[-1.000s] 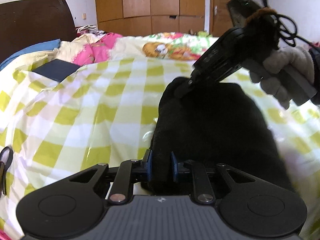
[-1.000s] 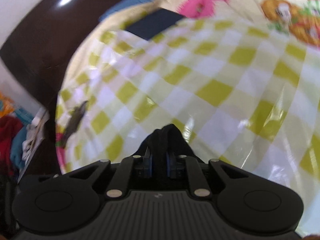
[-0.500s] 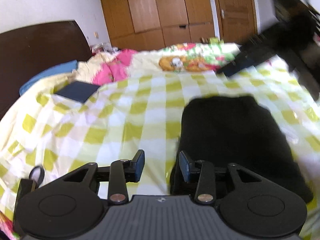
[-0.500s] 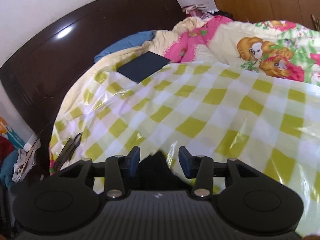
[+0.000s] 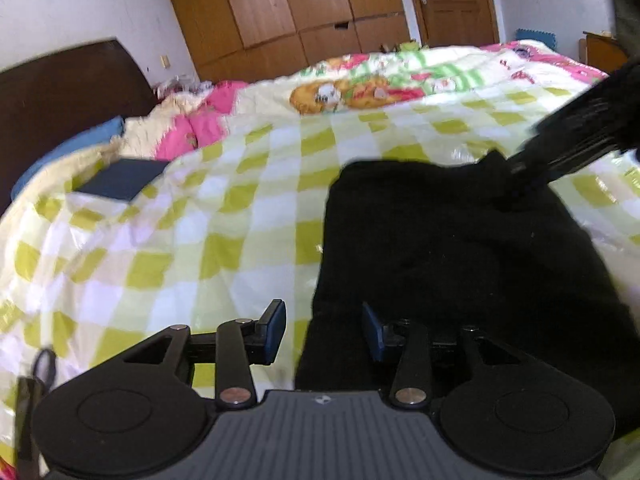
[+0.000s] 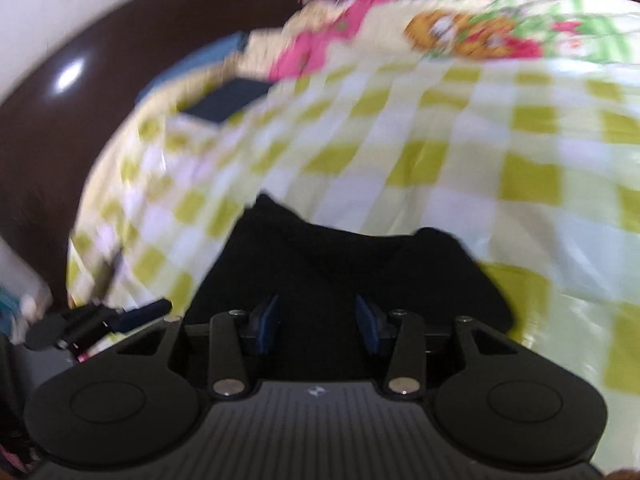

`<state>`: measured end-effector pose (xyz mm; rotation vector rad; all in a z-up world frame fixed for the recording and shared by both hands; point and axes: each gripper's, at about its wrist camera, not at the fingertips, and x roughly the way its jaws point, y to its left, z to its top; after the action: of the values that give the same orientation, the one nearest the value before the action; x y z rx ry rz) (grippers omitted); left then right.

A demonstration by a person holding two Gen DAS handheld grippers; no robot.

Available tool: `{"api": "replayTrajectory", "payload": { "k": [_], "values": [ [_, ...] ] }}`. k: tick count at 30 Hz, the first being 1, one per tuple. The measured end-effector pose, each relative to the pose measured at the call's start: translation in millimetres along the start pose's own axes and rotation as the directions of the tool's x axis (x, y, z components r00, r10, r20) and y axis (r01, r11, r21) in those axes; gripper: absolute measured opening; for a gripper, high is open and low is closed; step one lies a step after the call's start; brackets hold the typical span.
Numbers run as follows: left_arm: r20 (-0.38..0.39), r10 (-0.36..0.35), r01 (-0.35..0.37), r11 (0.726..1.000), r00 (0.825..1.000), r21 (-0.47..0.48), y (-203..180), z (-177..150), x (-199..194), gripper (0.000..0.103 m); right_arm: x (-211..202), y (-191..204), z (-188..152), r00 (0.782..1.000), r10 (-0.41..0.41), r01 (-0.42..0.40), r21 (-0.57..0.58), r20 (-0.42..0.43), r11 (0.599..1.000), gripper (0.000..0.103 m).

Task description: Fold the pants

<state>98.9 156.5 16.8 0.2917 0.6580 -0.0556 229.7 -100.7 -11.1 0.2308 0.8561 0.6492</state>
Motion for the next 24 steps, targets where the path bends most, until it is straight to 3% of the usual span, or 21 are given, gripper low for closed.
{"api": "replayTrajectory", "payload": {
  "k": [3,5,8,11,14,17,18,21,24],
  "values": [
    [0.027,0.008,-0.009,1.000,1.000,0.005,3,5,-10,0.056,-26,-16,-4,0.996,-0.085,0.084,0.022,0.030,0.996,0.049],
    [0.035,0.012,-0.012,1.000,0.999,0.008,2,7,-12,0.056,-31,-35,-5,0.993,-0.114,0.111,0.100,0.026,0.989,0.052],
    [0.027,0.009,-0.009,1.000,1.000,0.021,-4,3,-11,0.056,-19,-66,-6,0.997,-0.077,0.077,0.256,-0.012,0.964,0.053],
    [0.009,0.014,-0.014,0.999,1.000,0.047,-10,-5,-5,0.057,5,-88,-6,0.999,0.005,0.015,0.408,-0.047,0.913,0.053],
    [0.016,0.025,-0.026,0.998,1.000,0.051,-10,-2,-8,0.056,22,-99,-5,0.997,0.033,0.003,0.476,-0.066,0.880,0.053],
    [0.108,0.013,-0.021,0.998,0.994,0.067,-15,13,-34,0.056,23,-98,-5,0.997,0.046,-0.009,0.461,-0.069,0.888,0.056],
    [0.139,-0.002,-0.009,0.997,0.990,0.079,-20,17,-44,0.056,22,-98,-4,0.996,0.050,-0.011,0.455,-0.073,0.890,0.056],
    [0.208,-0.146,0.123,0.985,0.967,0.119,-45,27,-71,0.058,22,-101,-4,0.996,0.065,-0.028,0.458,-0.065,0.889,0.057],
    [0.163,-0.238,0.201,0.956,0.958,0.215,-79,18,-67,0.059,23,-104,-2,0.997,0.068,-0.039,0.466,-0.047,0.884,0.043]
  ]
}}
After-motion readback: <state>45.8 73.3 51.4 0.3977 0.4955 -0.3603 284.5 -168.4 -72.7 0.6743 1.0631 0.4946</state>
